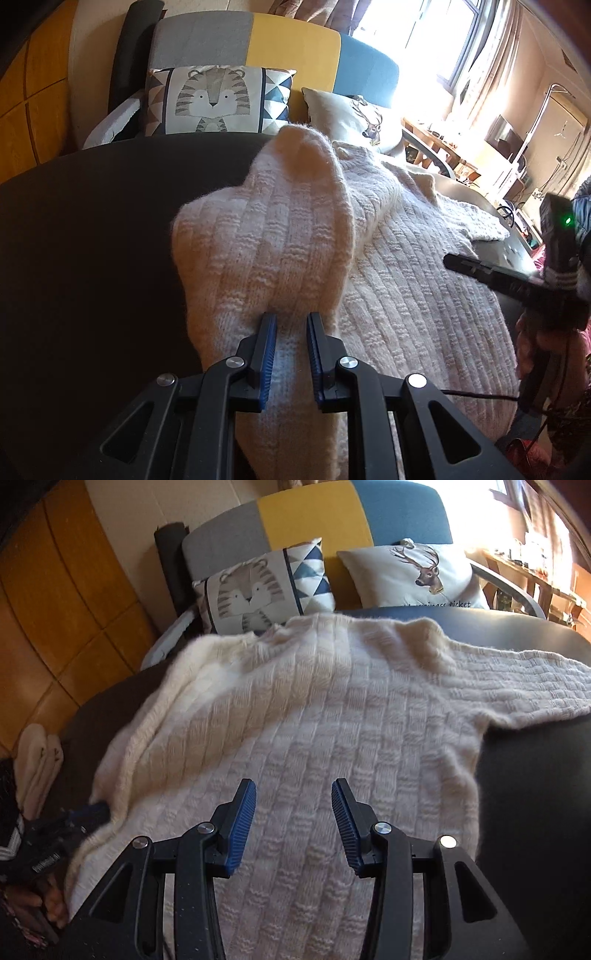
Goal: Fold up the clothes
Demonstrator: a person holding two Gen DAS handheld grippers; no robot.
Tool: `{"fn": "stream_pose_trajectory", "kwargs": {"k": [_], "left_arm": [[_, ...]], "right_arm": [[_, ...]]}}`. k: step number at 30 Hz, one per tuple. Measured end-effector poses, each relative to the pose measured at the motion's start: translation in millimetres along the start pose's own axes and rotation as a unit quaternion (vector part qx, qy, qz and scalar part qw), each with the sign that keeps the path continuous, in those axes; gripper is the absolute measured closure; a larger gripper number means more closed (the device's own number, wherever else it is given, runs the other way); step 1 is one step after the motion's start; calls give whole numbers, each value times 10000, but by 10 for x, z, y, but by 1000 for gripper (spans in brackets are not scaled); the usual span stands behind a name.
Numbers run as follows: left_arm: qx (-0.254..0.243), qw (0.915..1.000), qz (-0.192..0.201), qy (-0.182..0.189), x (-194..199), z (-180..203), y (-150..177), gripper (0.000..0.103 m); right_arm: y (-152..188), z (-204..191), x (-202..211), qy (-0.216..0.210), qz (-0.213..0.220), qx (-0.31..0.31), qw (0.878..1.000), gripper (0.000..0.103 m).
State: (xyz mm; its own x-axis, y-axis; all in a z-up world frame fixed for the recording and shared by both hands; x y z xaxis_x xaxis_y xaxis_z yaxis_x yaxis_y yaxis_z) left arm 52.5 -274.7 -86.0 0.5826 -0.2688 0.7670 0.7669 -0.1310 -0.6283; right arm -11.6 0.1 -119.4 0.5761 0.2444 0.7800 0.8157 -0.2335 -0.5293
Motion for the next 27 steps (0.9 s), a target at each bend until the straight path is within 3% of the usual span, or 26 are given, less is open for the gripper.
{"fn": "stream_pose_trajectory", "kwargs": {"k": [3,8,12,14,19,24,27], "left_arm": [[-60,9996,34,260,164,-87,77,87],[309,9935,1,1094,437,-359,346,83],[721,9750,17,2103,606,-365,584,78],[718,9686,-110,2379,630,-281,686,77],[202,9692,-761,2333,552,-5,896,77],[1,9798,-1087,1679,283,130,924,77],[144,9862,-933,1360,269,113,898,92]], "right_arm": [[144,101,-50,141,113,63,9998,57],[206,89,-31,322,280,265,9987,55],[191,94,-39,252,288,210,9990,54],[199,81,-37,236,294,196,9991,54],[212,67,-38,226,306,190,9991,54],[212,70,-25,225,313,191,9991,54],[207,77,-20,189,310,164,9992,54]]}}
Point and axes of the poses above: each gripper's, at about its wrist camera, not at the fingertips, and x roughly against the way its jaws point, z to its right, y to its underside, the point moved 1 cm from there along -x, roughly the way its jaws point, and after that the axes turned 12 degrees about -x, right-handed, at the moved point
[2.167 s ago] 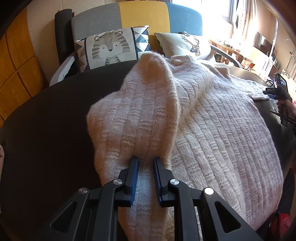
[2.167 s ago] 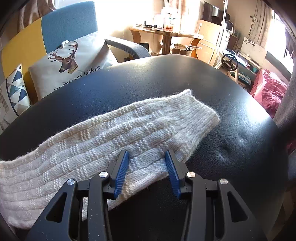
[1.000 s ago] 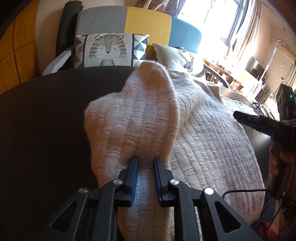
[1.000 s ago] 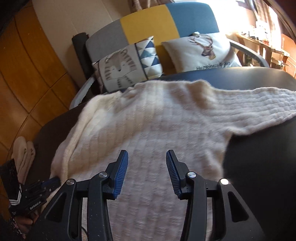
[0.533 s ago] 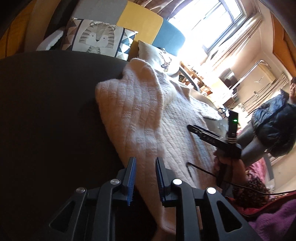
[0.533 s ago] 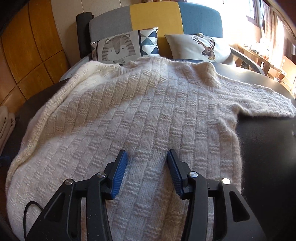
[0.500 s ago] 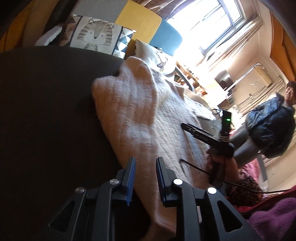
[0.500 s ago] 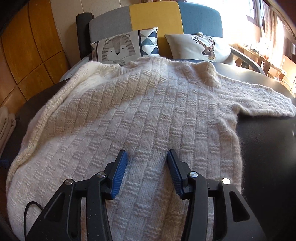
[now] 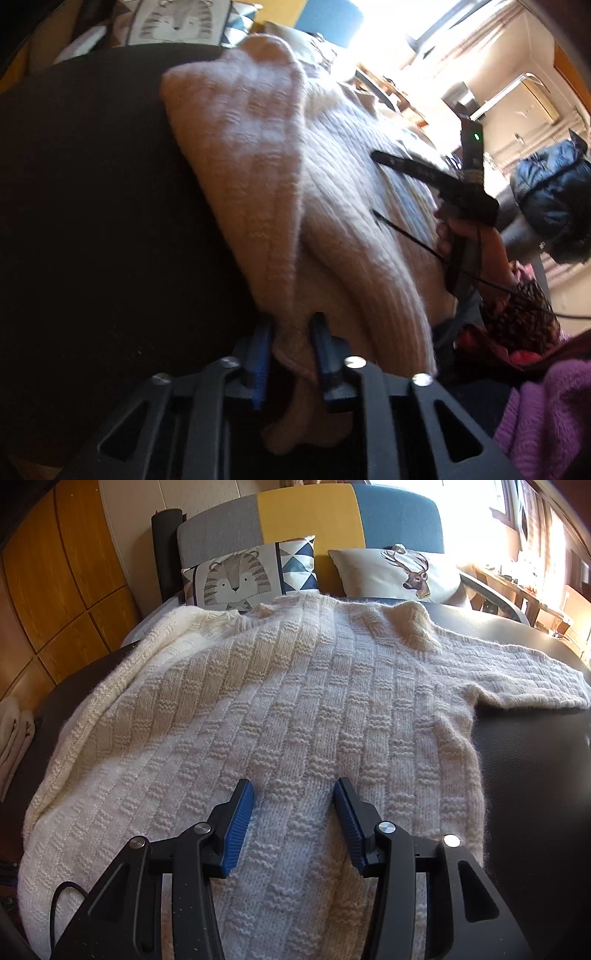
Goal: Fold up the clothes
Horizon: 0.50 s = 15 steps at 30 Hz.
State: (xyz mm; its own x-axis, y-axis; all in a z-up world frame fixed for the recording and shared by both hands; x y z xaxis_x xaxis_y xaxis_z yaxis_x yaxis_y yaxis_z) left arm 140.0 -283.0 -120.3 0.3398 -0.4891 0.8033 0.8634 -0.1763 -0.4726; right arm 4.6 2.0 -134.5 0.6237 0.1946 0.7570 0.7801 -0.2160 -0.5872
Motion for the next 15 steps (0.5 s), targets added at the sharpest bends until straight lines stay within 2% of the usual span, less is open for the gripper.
{"fn": "stream_pose_trajectory", "kwargs": {"k": [2,4,8,10,11,15], "left_arm": [[10,9998,58,-202,24,-10,-16,99],[17,9994,80,-348,54,-4,30,99],[108,9997,67,-224,62,-44,63,99],[125,9998,-77,-116,34,-52,89,95],[166,9996,-194,-94,14,-60,108,88],[454,9982,-375,92,29,-84,144,81]], "right_arm": [[-4,12,0,-38,-1,-31,10000,54],[-3,17,3,-47,4,-41,10000,54],[1,13,6,-45,17,-36,10000,54],[-1,21,9,-72,13,-55,10000,54],[-2,25,11,-90,12,-69,9999,54],[-2,29,15,-114,11,-88,9999,54]]}}
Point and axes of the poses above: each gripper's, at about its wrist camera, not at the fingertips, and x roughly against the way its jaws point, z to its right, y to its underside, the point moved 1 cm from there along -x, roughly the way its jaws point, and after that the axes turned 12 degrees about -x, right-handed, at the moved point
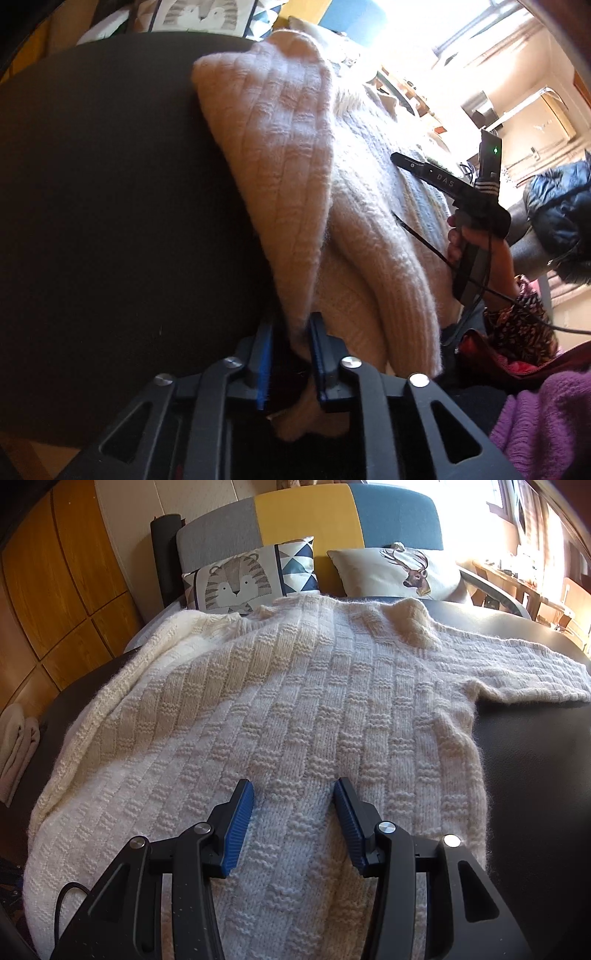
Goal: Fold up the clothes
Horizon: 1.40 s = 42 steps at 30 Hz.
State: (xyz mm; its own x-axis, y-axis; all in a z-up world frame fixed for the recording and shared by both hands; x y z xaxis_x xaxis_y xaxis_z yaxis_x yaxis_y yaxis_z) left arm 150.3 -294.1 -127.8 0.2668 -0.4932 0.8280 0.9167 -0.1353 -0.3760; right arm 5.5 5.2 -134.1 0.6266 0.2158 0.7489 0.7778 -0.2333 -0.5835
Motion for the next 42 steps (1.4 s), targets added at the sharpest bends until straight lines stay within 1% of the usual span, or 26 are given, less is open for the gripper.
{"fn": "stream_pose_trajectory", "kwargs": {"k": [1,2,4,5,8,10,12,13,14,18,21,23,28,29,31,34,37,39,42], "left_arm": [[101,9999,-66,109,2,-12,17,80],[214,9991,-138,327,-8,-22,41,79],[446,9950,-295,840,-63,-35,101,77],[504,9933,-346,978,-105,-29,128,77],[500,9926,-348,1046,-195,9,131,77],[399,9939,-262,994,-216,65,85,77],[302,9959,-219,819,-248,97,40,79],[266,9972,-156,687,-250,102,14,89],[223,9984,-71,521,-231,108,-1,92],[76,9994,309,159,-29,93,-21,95],[186,9984,527,8,160,-8,-52,95],[322,9967,746,-69,325,-110,-92,95],[577,9896,1300,-231,773,-404,-274,98],[585,9878,1404,-320,868,-466,-320,98],[565,9835,1604,-617,1069,-599,-427,98],[578,9753,1890,-986,1358,-847,-601,98],[610,9679,2055,-1315,1536,-1074,-781,98],[626,9640,2070,-1547,1632,-1241,-918,98],[679,9587,2068,-1834,1748,-1462,-1113,98]], "right_arm": [[0,1,0,-1,1,0,10000,54],[0,1,0,-2,2,-1,10000,54],[1,0,0,-8,6,-7,10000,54],[1,0,0,-12,8,-9,10000,54],[8,-6,2,-6,16,-4,10000,54],[9,-8,3,-4,20,0,10000,54],[8,-8,4,-6,20,0,10000,54],[8,-8,4,-7,20,0,10000,54],[8,-8,4,-8,21,0,10000,54],[9,-14,7,-8,25,2,10000,54],[12,-10,11,-16,25,-3,10000,54],[11,-7,13,-7,25,8,10000,54],[10,-10,11,-2,21,20,10000,54],[11,-10,11,0,22,23,10000,54],[12,-8,11,-2,24,23,10000,54],[13,-9,8,2,25,29,10000,54],[13,-14,8,9,10,33,10000,54],[-2,-38,4,77,-71,93,9999,54],[-35,-91,-8,259,-278,412,9984,54]]}}
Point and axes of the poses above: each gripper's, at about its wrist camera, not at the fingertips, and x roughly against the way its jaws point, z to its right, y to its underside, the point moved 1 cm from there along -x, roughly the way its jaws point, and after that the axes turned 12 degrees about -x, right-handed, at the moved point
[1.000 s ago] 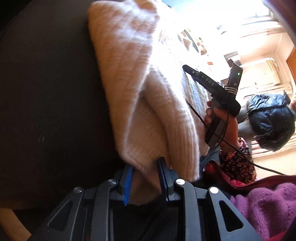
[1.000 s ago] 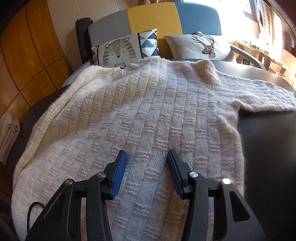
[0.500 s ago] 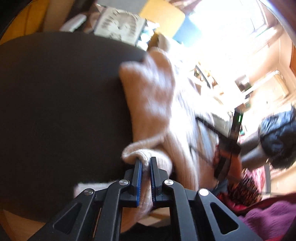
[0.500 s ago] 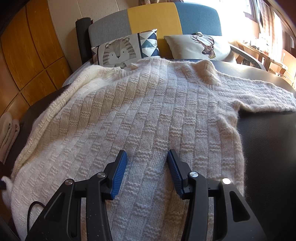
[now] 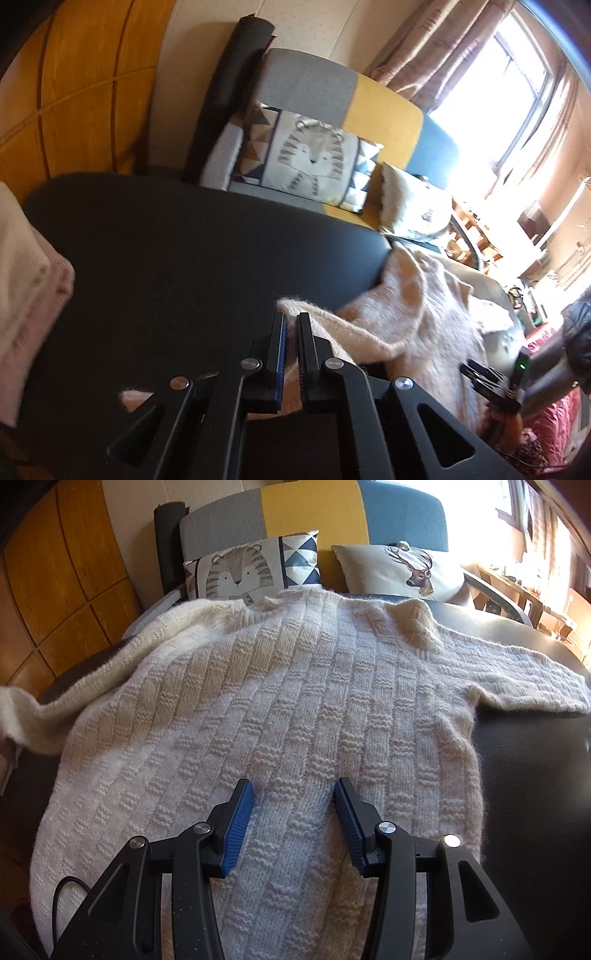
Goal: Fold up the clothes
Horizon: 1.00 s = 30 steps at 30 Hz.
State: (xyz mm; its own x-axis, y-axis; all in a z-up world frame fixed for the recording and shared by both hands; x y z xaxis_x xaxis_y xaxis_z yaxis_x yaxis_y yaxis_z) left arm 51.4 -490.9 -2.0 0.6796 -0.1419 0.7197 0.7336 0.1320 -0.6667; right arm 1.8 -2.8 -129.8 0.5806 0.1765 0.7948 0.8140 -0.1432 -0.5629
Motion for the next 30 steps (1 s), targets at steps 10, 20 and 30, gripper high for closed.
{"fn": "stream_pose_trajectory", "kwargs": {"k": [10,20,30], "left_arm": [[296,9978,5,-593,-146,-827,-515,98],[476,9938,-344,-942,-715,-1141,-580,102],[97,9982,-564,202,-1290,-602,-313,102]], "right_arm": [[-72,54,-17,177,-429,224,9987,54],[-67,45,-26,232,-368,104,9990,53],[-64,31,-37,295,-365,56,9989,52]]}}
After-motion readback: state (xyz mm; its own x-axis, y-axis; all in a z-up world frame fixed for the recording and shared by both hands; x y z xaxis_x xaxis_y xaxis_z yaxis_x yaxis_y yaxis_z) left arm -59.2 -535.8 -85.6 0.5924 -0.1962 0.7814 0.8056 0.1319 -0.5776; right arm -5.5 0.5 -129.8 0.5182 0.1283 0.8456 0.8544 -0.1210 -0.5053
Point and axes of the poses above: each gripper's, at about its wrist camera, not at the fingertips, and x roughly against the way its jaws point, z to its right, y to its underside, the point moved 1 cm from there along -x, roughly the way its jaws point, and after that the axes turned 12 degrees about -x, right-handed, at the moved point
